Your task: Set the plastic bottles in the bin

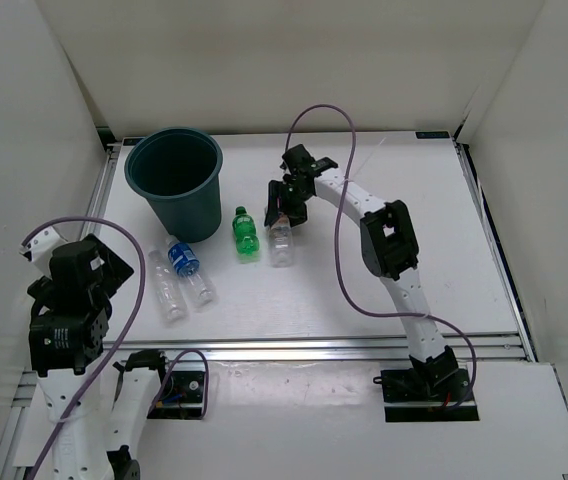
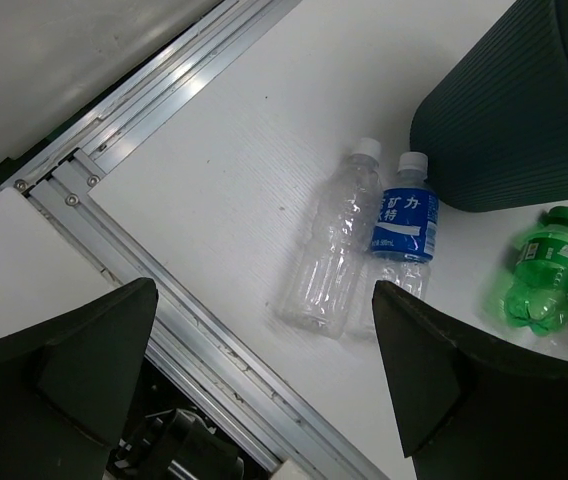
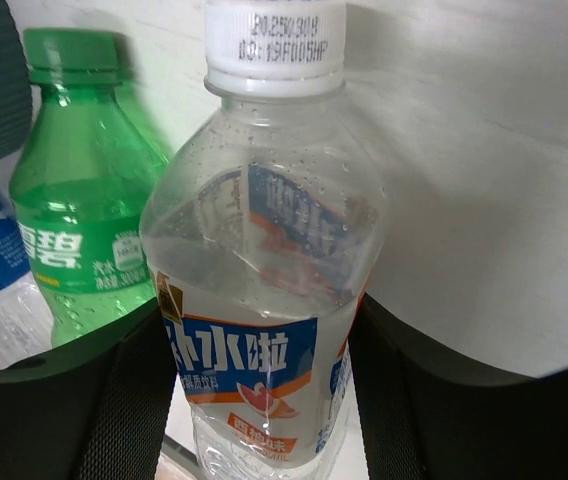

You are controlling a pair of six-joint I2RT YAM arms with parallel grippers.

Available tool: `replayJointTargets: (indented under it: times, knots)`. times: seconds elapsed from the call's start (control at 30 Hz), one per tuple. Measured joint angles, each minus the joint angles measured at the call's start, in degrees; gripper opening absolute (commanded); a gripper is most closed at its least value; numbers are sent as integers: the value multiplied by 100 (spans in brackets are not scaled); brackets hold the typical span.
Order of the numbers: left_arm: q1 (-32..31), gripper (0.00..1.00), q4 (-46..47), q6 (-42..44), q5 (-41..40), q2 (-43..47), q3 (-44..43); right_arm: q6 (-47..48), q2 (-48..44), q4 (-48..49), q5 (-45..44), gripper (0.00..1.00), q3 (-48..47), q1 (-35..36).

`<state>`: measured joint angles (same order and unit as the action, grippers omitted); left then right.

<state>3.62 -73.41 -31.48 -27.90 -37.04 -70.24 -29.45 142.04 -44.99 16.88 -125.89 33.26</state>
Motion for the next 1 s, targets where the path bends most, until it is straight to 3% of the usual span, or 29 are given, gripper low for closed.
replayJointTargets:
  times: [0.03,0.23,0.4,0.7,1.0]
  knots:
    - [0,99,-13,-2,2,28,0,2,-76,46,-7,44,116,-13]
    - [0,99,-44,-39,96,157,0,103,-595,-212,-306,44,553,-166]
    - [0,99,-37,-26,389,149,0,136,-984,-245,-435,44,-466,-262]
    - [0,99,-188,374,946,-334,-542,-50,-2334,1899,175,44,-1373,-39]
    - [0,99,-339,719,1375,-776,-1486,-496,-1615,4183,433,49,-1869,348]
